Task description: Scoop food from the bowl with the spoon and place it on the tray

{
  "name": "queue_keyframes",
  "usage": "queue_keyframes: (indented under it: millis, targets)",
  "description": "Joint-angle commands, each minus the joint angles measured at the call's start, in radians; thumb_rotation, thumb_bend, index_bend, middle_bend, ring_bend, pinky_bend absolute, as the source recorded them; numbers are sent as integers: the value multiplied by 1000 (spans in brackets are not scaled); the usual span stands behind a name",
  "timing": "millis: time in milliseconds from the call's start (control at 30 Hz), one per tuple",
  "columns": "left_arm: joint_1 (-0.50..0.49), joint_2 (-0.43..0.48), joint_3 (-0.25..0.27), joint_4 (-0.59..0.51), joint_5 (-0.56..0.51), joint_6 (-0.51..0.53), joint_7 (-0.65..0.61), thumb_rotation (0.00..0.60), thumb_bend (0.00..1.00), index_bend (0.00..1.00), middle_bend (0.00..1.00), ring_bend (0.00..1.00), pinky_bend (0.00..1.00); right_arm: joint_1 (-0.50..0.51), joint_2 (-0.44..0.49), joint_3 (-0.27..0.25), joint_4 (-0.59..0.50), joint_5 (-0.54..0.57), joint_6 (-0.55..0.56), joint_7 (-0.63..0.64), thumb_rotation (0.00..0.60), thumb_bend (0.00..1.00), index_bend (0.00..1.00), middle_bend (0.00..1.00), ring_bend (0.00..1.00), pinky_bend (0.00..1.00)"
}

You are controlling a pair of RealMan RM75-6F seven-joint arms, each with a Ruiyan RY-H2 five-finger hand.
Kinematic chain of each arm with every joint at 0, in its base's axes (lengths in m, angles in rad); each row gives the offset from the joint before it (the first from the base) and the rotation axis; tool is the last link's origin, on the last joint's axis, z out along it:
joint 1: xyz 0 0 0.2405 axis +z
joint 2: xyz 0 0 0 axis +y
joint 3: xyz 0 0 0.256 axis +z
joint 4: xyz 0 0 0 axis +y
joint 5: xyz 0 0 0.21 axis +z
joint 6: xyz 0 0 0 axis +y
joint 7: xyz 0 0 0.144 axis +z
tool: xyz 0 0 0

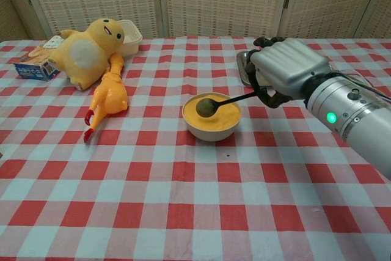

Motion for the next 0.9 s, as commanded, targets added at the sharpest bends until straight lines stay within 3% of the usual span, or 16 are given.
queue_keyframes:
  millis: [33,433,667,900]
  targets:
    - [-1,0,0,-1,-1,-2,2,600,439,0,0,0,136,1,4,-14,-6,5,-12,-16,600,509,873,222,12,117]
    - [-1,3,0,0,0,-1,-6,600,440,0,0,0,136,23,-49,-40,89,-29,-2,-90,600,509,883,222,12,117]
    - [-3,4,0,5,-4,-7,-17,600,439,0,0,0,136,49,-117,-11,206,-34,20,-140,600,509,892,222,12,119]
    - [-5,4,-2,6,-9,-12,-17,600,440,0,0,0,136,50,-134,10,231,-33,24,-111,600,509,892,222,12,119]
